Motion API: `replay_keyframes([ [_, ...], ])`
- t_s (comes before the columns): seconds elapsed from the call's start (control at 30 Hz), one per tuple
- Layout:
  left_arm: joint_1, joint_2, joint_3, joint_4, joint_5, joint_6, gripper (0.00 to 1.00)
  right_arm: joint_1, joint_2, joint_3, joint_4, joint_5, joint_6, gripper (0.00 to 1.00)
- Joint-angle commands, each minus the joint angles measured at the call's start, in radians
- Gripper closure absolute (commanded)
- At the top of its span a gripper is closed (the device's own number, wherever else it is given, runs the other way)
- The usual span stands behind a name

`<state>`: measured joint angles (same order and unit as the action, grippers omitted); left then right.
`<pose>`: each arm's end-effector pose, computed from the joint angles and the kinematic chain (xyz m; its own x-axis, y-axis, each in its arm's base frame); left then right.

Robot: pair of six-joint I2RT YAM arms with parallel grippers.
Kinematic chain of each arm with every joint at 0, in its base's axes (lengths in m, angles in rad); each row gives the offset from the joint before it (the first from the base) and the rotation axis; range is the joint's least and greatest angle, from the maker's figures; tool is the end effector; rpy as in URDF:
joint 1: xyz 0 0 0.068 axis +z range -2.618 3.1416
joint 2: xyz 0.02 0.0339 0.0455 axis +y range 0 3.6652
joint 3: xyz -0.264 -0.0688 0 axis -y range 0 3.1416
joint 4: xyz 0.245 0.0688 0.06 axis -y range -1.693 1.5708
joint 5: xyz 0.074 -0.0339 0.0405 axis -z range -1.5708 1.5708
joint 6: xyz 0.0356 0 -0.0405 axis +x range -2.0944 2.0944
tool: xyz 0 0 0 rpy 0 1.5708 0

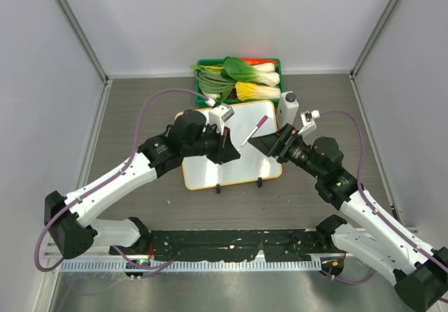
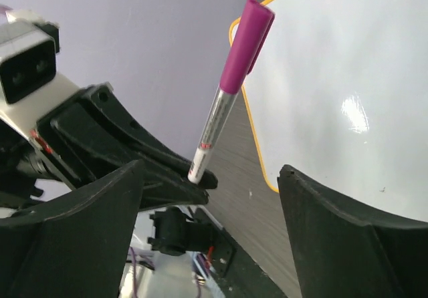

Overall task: Write a sentence on the whiteboard
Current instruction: Pass from the right arm to the left, then pass from the left arm to the right

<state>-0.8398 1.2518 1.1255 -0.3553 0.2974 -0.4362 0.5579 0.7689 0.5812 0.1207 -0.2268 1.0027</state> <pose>0.1815 -0.2181 0.3428 -0.6543 0.1246 -0.7459 0.6717 0.5490 -0.4975 0.1575 0.1077 0.3030 -0.6258 0.5776 -0.5241 -0.3321 0.4107 0.8491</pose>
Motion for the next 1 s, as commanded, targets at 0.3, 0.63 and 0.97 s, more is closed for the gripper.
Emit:
replay_keyframes([
  [0.3, 0.022, -0.048, 0.188, -0.284, 0.166, 0.2, 1.0, -0.05, 0.0, 0.098, 0.014, -0.362, -0.251, 0.12],
  [0.63, 0.022, -0.026, 0.211, -0.258, 0.379, 0.197, 1.0, -0.049, 0.072, 0.046, 0.379, -0.575, -0.067, 0.28],
  [0.97, 0.022, 0.009, 0.237, -0.255, 0.434, 0.192, 1.0, -0.049, 0.082, 0.037, 0.389, -0.628, -0.076, 0.49],
])
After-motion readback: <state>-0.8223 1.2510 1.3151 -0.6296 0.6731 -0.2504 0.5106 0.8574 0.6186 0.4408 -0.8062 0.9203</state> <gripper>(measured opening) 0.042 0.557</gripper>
